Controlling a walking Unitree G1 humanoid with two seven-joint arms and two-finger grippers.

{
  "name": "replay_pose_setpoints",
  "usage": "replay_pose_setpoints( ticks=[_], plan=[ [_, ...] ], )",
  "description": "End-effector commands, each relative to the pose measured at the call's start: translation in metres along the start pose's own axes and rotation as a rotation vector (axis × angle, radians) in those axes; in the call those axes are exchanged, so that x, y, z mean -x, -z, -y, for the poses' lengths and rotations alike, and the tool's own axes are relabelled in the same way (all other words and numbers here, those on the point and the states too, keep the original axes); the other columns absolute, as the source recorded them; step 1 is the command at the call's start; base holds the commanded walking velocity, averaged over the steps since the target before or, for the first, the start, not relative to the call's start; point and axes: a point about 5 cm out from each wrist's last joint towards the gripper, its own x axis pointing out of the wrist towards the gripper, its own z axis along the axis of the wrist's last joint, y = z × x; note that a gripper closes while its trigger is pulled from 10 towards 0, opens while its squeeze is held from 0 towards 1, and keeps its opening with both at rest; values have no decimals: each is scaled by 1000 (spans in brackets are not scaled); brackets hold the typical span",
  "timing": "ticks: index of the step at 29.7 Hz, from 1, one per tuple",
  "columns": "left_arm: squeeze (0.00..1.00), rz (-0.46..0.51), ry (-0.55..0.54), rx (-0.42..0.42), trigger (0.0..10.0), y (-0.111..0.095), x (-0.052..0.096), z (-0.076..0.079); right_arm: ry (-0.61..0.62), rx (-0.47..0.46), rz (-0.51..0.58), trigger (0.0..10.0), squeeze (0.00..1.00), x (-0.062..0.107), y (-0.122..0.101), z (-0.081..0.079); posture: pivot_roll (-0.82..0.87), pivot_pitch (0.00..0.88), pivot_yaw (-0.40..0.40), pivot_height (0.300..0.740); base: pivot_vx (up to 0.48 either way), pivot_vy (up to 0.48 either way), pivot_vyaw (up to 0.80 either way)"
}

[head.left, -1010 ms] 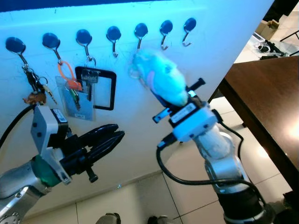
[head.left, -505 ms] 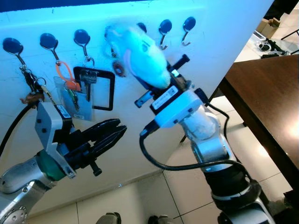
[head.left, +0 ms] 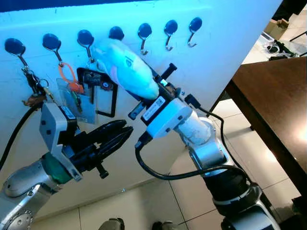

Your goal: Hang keys on a hook

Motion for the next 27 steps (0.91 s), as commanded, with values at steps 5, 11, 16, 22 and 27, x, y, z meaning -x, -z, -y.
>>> replay_pose_setpoints(
  ticks=[5, 11, 16, 22, 27],
  plan=[
    [0, -12, -8, 0, 10000, 4, 0, 0, -73, -20, -57, 10000, 0, 6, 9, -14, 95, 88, 42, 740, 0, 0, 0],
    [0, -13, -8, 2, 10000, 4, -1, 0, -90, -28, -88, 10000, 0, 16, 13, -17, 95, 89, 42, 740, 0, 0, 0],
    [0, -15, -12, 2, 10000, 5, -1, 0, -80, -27, -132, 10000, 0, 28, 17, -19, 95, 90, 40, 740, 0, 0, 0],
    [0, -18, -13, 2, 10000, 5, -1, 0, -69, -32, -164, 10000, 0, 35, 20, -20, 90, 88, 43, 740, 0, 0, 0],
    [0, -18, -10, 1, 10000, 5, -2, -1, -49, -39, -179, 10000, 1000, 38, 21, -19, 87, 86, 48, 740, 0, 0, 0]
  ],
)
